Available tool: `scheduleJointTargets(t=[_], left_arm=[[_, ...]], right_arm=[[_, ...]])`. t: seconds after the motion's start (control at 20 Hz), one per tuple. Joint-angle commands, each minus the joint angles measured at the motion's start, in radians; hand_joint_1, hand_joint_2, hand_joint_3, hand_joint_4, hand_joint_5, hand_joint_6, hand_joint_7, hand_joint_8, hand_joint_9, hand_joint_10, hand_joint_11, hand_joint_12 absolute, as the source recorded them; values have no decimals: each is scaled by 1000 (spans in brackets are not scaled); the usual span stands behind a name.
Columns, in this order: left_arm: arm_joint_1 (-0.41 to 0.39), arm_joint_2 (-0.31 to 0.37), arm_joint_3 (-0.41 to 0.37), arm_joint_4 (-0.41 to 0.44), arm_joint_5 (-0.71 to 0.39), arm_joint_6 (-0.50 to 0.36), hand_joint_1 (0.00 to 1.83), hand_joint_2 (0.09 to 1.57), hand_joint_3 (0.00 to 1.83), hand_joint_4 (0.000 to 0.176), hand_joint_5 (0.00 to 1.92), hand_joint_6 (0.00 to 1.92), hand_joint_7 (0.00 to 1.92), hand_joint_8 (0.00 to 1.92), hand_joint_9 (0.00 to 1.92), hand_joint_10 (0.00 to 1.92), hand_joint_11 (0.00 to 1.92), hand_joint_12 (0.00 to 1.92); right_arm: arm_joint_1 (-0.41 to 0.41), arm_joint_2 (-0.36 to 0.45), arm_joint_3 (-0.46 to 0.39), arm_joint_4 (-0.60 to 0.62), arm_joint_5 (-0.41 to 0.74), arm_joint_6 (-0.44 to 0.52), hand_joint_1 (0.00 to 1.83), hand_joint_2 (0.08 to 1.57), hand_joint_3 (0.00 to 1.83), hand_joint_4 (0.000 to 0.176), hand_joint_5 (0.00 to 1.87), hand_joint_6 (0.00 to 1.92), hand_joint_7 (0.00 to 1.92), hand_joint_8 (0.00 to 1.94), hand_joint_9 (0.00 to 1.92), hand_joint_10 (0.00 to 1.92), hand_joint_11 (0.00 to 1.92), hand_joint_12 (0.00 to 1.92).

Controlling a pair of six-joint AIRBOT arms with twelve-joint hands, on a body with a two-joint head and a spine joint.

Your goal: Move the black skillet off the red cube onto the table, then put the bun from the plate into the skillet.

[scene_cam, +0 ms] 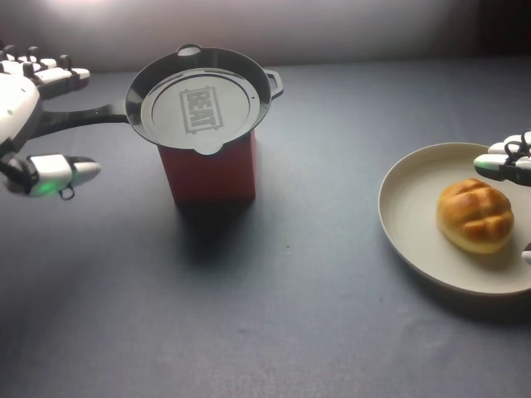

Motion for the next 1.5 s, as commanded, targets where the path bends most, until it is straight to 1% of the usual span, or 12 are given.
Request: scheduleJointTargets(t=[0.0, 0.15, 0.25, 0.3, 0.35, 0.45, 0.5, 0.55, 0.65, 0.85, 0.95, 1.45], left_arm=[[-24, -10, 24, 18, -60, 3, 779, 996, 1, 110, 429, 2, 346, 2, 329, 10, 0, 805], [-69, -57, 95, -3, 22, 4, 794, 1005, 1, 110, 495, 12, 409, 11, 345, 7, 0, 742], [-92, -87, 135, -31, 49, 3, 832, 1008, 0, 67, 617, 11, 583, 15, 539, 27, 95, 827], [-102, -105, 158, -40, 69, 3, 885, 1050, 1, 0, 838, 20, 875, 21, 796, 39, 258, 990], [-104, -111, 165, -44, 75, 3, 976, 1104, 7, 129, 929, 809, 1000, 27, 920, 67, 352, 1236], [-105, -114, 167, -49, 71, 2, 1051, 1114, 2, 67, 974, 1015, 1143, 778, 1106, 1221, 957, 1670], [-105, -118, 170, -49, 62, -21, 949, 1116, 1, 0, 896, 1214, 1075, 1355, 1121, 1650, 1051, 1871], [-105, -123, 175, -45, 61, -40, 865, 1116, 1, 0, 789, 1667, 1091, 1808, 1265, 1867, 1289, 1911], [-103, -136, 185, -40, 59, -63, 799, 1125, 0, 157, 829, 1911, 1114, 1916, 1287, 1919, 1381, 1921], [-88, -139, 183, -30, 36, -113, 887, 1208, 9, 175, 1124, 1921, 1312, 1921, 1476, 1921, 1524, 1921], [-80, -136, 173, -23, 12, -133, 1004, 1256, 1, 5, 1261, 1921, 1406, 1921, 1564, 1921, 1602, 1921], [-21, -124, 127, 44, -141, -296, 1301, 1321, 0, 0, 1298, 1921, 1489, 1921, 1624, 1921, 1646, 1921]], right_arm=[[4, 0, 6, 17, 114, 7, 685, 1234, 0, 0, 378, 2, 371, 2, 370, 0, 304, 189], [3, -4, 10, 12, 111, 7, 644, 1237, 2, 0, 380, 2, 359, 0, 347, 0, 290, 175], [4, -6, 12, 10, 111, 7, 637, 1237, 2, 0, 387, 4, 368, 4, 355, 4, 297, 176], [4, -8, 13, 9, 111, 7, 619, 1239, 2, 0, 387, 2, 364, 1, 352, 1, 304, 172], [4, -10, 15, 7, 110, 7, 599, 1240, 2, 0, 388, 2, 364, 1, 357, 3, 312, 172], [4, -12, 16, 5, 109, 7, 599, 1243, 3, 0, 390, 2, 366, 1, 357, 2, 314, 170], [5, -13, 17, 5, 109, 7, 563, 1247, 4, 0, 394, 2, 376, 4, 367, 5, 325, 169], [5, -14, 17, 5, 109, 7, 557, 1254, 6, 0, 394, 2, 380, 5, 371, 6, 330, 170], [5, -16, 18, 5, 109, 7, 555, 1257, 6, 0, 390, 1, 375, 2, 369, 4, 332, 169], [5, -19, 19, 5, 109, 7, 522, 1282, 10, 0, 393, 2, 387, 3, 376, 3, 327, 161], [4, -19, 19, 5, 109, 10, 506, 1289, 8, 0, 384, 0, 374, 0, 364, 0, 320, 158], [0, -23, 18, 5, 109, 21, 328, 1338, 7, 0, 391, 2, 399, 4, 360, 3, 289, 181]])
